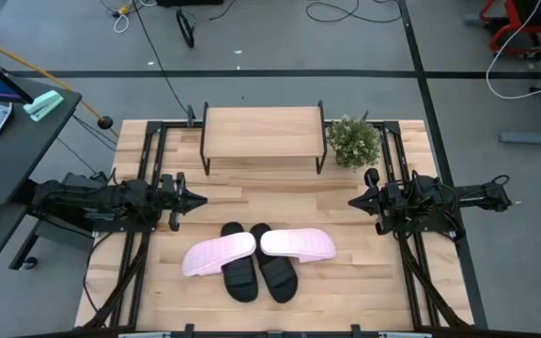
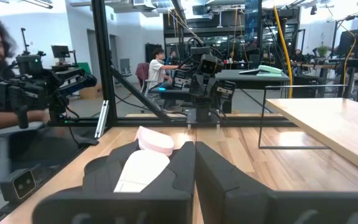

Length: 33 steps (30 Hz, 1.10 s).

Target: Pick and place slides into the shelf

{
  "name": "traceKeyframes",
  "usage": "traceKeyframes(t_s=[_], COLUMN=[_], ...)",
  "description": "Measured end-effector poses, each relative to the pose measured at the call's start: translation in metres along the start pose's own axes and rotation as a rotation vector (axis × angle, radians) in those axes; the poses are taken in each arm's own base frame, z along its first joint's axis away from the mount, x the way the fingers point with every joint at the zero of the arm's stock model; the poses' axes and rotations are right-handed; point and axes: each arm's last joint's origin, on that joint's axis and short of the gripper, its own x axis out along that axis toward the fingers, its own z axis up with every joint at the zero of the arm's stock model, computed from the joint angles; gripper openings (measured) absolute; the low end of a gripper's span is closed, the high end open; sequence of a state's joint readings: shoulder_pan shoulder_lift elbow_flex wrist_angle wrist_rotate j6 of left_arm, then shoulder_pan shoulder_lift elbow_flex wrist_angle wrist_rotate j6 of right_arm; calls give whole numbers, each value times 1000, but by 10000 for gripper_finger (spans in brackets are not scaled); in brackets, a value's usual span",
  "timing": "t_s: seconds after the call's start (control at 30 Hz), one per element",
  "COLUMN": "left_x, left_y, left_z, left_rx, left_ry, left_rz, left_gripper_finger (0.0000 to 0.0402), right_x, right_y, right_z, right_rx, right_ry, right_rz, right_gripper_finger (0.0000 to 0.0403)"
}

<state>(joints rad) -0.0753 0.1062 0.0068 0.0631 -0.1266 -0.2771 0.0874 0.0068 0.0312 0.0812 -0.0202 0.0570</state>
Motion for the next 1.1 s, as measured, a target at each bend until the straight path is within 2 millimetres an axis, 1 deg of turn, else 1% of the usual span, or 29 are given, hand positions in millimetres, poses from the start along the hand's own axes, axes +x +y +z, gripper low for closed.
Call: traceKeyframes(t_s=[0.23, 0.57, 0.9, 1.1], left_x=[0, 0, 0, 0], left_y=[0, 0, 0, 0], left_z=[0, 0, 0, 0], left_rx=[0, 0, 0, 0], left_ry=[0, 0, 0, 0], left_rz=[0, 0, 1, 0], left_gripper_finger=[40, 28, 40, 32], right_x=[0, 0, 0, 0], right_y=[0, 0, 0, 0], right_z=[0, 0, 0, 0], right_rx=[0, 0, 0, 0], right_ry=[0, 0, 0, 0], right_rz=[0, 0, 0, 0], right_gripper_finger=[16, 16, 16, 16])
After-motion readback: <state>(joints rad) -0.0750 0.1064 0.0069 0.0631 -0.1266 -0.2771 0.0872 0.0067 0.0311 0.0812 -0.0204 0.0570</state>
